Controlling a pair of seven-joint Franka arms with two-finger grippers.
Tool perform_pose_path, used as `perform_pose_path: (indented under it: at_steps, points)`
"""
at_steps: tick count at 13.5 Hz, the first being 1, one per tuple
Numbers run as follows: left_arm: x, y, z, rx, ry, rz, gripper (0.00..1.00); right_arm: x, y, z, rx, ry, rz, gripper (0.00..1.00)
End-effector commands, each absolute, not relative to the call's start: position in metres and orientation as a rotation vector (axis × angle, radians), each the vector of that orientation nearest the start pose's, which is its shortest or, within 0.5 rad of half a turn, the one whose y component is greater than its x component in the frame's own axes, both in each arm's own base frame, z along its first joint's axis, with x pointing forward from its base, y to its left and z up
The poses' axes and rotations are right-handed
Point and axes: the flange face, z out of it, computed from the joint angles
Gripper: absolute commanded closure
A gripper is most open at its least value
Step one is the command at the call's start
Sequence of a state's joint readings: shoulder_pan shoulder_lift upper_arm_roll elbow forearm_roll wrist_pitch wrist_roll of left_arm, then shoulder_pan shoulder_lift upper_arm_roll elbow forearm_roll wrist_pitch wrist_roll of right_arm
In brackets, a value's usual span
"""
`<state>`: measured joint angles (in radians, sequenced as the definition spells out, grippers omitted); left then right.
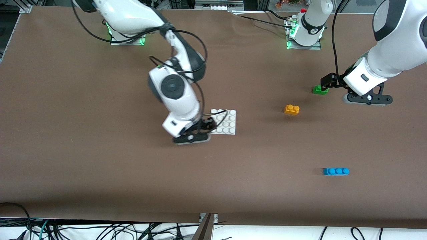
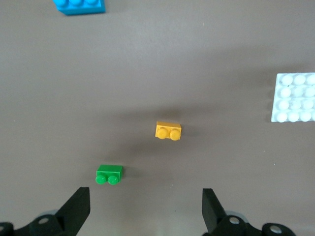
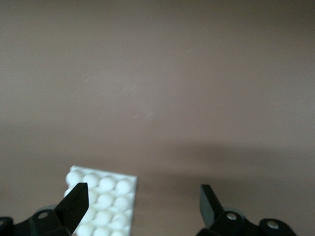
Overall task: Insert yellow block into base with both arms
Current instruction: 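Retract the right gripper while the left gripper reaches the yellow block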
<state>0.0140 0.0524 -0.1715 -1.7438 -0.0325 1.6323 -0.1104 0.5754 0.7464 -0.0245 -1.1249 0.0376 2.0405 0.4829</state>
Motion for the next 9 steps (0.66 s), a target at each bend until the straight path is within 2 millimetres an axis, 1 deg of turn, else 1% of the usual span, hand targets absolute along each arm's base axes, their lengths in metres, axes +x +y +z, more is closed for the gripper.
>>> perform_pose_path:
  at_steps: [1,2,3,4,5,6,7,8,9]
  points:
    - [0.557,-0.092,0.499,-3.169,0.102,0.274,0.00,0.673,0.337,0.419,-3.137,-0.020,-0.184,0.00]
    - [0.561,-0.093,0.487,-3.168,0.104,0.286,0.00,0.678,0.312,0.432,-3.170,-0.025,-0.176,0.00]
    - [0.563,-0.094,0.473,-3.170,0.106,0.289,0.00,0.683,0.290,0.440,-3.193,-0.088,-0.167,0.00]
    - [0.564,-0.094,0.461,-3.174,0.103,0.263,0.00,0.689,0.263,0.451,-3.218,-0.155,-0.159,0.00]
    - [0.562,-0.095,0.447,-3.175,0.105,0.243,0.00,0.690,0.241,0.462,-3.241,-0.154,-0.128,0.00]
    - [0.559,-0.098,0.431,-3.176,0.112,0.226,0.00,0.692,0.224,0.464,-3.264,-0.120,-0.099,0.00]
    - [0.555,-0.100,0.414,-3.178,0.116,0.199,0.00,0.692,0.206,0.478,-3.272,-0.082,-0.103,0.00]
    - [0.552,-0.105,0.399,-3.181,0.123,0.173,0.00,0.691,0.184,0.493,-3.275,-0.057,-0.096,0.00]
    - [0.546,-0.122,0.386,-3.181,0.151,0.167,0.00,0.689,0.166,0.501,-3.278,-0.086,-0.056,0.00]
